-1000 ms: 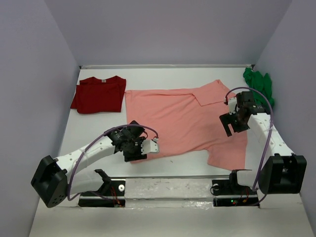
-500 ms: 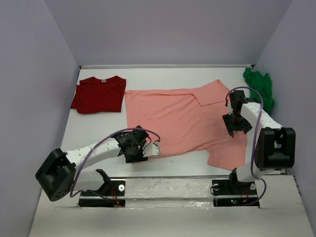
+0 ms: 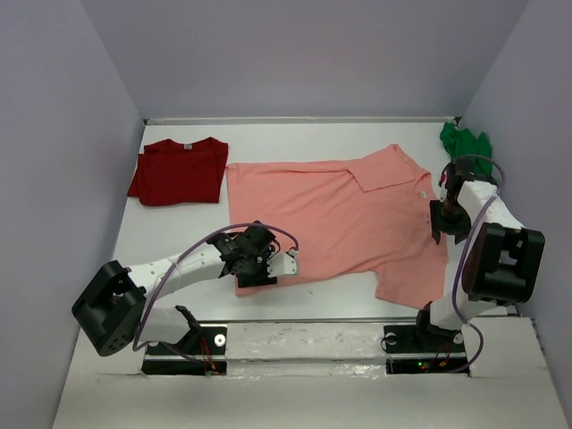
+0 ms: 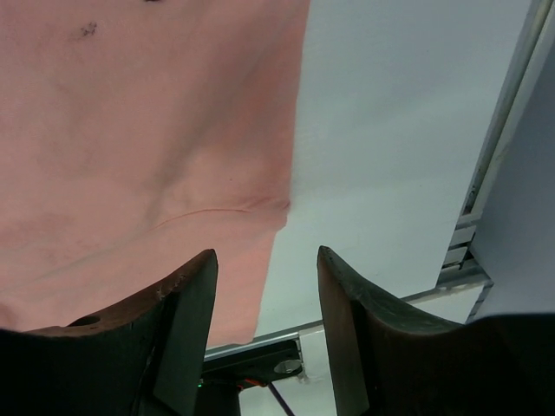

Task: Fold and stack the t-shirts
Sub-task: Flatten the tshirt out

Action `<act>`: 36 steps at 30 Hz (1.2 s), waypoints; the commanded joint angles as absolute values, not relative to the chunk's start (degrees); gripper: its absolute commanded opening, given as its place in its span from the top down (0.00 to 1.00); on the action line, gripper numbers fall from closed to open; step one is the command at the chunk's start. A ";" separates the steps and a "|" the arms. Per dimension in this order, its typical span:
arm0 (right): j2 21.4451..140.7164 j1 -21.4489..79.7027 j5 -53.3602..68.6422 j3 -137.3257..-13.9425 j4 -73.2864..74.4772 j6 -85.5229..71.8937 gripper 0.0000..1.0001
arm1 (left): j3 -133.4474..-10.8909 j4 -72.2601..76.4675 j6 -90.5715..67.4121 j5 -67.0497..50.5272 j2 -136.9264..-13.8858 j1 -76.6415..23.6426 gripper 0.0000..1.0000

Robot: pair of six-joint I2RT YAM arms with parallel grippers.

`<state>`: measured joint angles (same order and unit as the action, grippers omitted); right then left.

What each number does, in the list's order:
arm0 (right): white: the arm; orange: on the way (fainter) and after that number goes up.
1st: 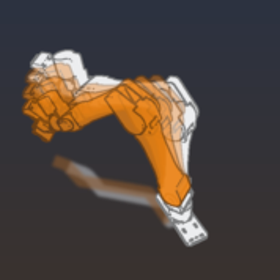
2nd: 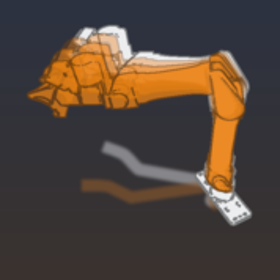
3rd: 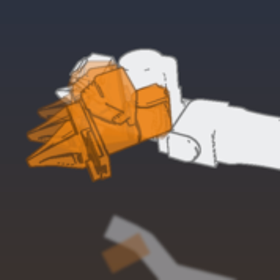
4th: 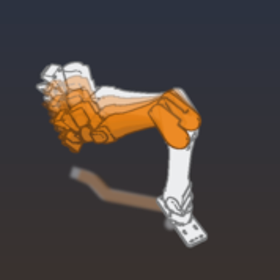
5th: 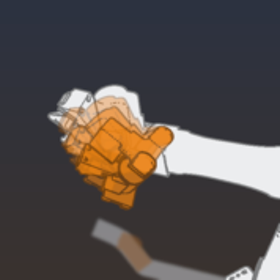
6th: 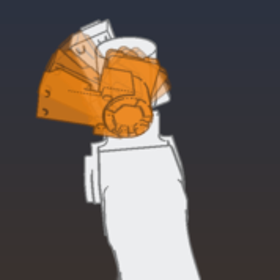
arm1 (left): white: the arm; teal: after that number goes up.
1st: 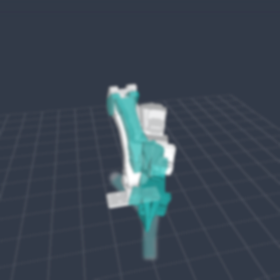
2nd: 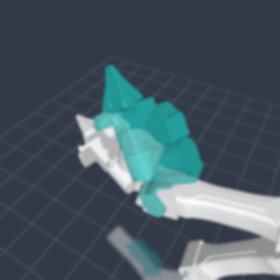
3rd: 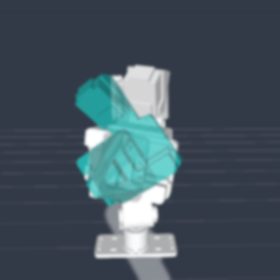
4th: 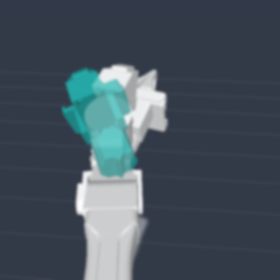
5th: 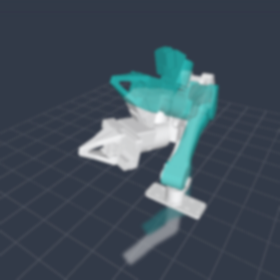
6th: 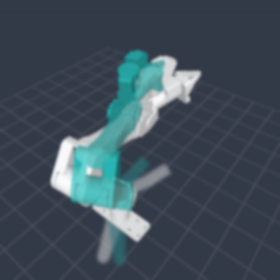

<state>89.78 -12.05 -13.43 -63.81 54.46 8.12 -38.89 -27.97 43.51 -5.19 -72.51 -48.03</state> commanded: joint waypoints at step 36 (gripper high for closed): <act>101.25 -14.24 -4.13 -68.03 53.70 10.72 1.00 | -38.32 -31.46 46.58 -4.77 -73.48 -48.69 0.37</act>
